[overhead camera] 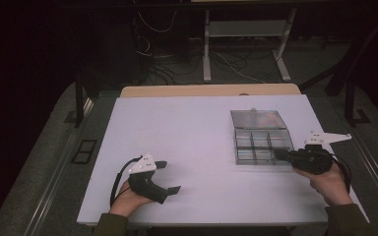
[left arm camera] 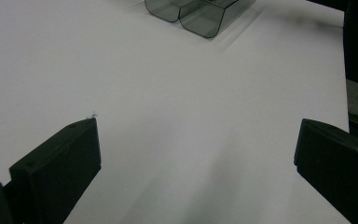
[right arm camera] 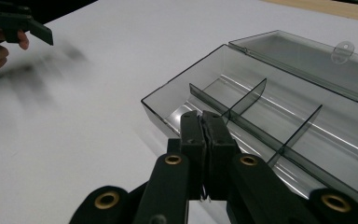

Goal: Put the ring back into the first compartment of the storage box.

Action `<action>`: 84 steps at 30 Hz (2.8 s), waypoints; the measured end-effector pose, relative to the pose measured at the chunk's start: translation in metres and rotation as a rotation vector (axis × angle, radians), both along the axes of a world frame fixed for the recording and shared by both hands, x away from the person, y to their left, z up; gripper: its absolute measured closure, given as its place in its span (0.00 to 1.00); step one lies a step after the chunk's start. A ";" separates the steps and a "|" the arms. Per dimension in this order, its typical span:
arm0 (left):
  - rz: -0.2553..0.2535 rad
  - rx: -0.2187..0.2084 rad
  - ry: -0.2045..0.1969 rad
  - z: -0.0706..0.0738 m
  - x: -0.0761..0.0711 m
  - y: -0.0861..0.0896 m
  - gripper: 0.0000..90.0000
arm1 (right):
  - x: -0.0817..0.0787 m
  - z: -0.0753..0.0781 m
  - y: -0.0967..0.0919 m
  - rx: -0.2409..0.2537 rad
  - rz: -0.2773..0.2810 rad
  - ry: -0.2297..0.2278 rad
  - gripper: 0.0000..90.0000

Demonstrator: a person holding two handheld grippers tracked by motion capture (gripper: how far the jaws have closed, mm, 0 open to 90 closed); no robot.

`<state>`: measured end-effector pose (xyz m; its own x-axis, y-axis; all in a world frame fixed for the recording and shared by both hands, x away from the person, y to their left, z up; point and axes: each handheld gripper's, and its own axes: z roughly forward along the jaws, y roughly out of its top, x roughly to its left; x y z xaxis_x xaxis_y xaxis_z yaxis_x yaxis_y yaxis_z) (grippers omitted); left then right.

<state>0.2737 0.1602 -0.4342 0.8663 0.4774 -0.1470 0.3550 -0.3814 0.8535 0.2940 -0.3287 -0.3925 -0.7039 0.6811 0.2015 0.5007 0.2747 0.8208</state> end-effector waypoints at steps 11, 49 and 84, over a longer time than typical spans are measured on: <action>-0.004 -0.001 0.000 0.000 0.000 0.000 0.00 | 0.007 0.003 0.001 0.001 -0.006 -0.002 0.97; -0.002 -0.015 0.003 0.001 -0.001 0.000 0.00 | 0.044 0.008 0.022 0.006 -0.021 -0.009 0.97; -0.008 -0.023 0.005 0.001 0.000 0.001 0.00 | 0.085 0.001 0.055 -0.028 0.012 0.014 0.97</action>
<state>0.2735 0.1610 -0.4337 0.8692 0.4670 -0.1627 0.3568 -0.3644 0.8602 0.3785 -0.2734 -0.3911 -0.7096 0.6779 0.1923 0.5087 0.3039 0.8056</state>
